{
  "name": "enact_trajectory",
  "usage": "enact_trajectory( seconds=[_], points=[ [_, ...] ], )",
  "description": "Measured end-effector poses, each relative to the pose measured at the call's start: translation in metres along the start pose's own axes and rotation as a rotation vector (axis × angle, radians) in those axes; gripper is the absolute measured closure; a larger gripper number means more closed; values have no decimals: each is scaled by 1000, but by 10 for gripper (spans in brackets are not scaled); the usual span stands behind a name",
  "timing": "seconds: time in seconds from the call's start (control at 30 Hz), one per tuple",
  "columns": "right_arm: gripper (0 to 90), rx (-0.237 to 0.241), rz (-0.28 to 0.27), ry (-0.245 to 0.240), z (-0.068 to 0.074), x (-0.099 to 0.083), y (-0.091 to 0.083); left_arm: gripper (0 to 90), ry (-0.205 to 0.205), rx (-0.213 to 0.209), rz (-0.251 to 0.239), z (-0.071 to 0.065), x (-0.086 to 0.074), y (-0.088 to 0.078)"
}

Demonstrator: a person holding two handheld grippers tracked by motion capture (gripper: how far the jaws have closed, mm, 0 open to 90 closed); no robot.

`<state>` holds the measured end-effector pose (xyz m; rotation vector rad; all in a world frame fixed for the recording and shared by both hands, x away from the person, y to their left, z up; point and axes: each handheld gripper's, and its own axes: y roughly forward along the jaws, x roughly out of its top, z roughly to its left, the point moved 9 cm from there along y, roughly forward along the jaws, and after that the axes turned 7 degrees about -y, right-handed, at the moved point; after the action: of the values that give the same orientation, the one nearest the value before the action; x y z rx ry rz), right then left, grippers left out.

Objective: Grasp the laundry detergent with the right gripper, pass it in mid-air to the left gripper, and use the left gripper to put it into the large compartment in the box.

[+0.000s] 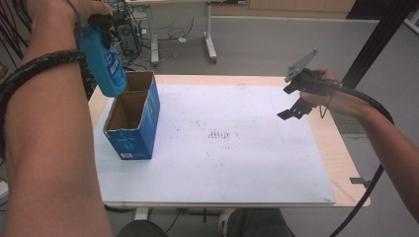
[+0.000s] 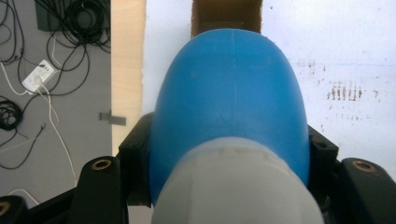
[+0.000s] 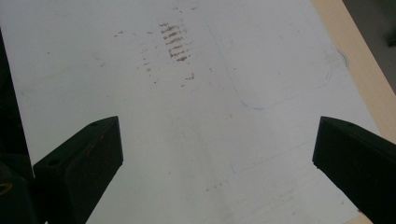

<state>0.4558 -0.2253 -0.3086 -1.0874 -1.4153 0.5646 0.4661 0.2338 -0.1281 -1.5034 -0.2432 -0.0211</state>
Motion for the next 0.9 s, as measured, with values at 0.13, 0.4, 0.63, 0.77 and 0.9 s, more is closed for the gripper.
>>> enact_trajectory(
  seconds=[0.13,0.4,0.63,0.77,0.9],
  points=[
    [16,0,0,-2,0,1,1,377,-3,-5,2,0,0,8],
    [16,1,7,-10,1,3,5,376,-11,-17,23,4,-3,32],
    [15,3,10,-16,2,6,8,376,-10,-19,41,7,-7,55],
    [15,2,16,-20,3,5,9,376,-12,-23,50,7,-9,67],
    [15,-2,17,-19,3,6,9,376,-5,-23,57,5,-10,81]
  ],
)
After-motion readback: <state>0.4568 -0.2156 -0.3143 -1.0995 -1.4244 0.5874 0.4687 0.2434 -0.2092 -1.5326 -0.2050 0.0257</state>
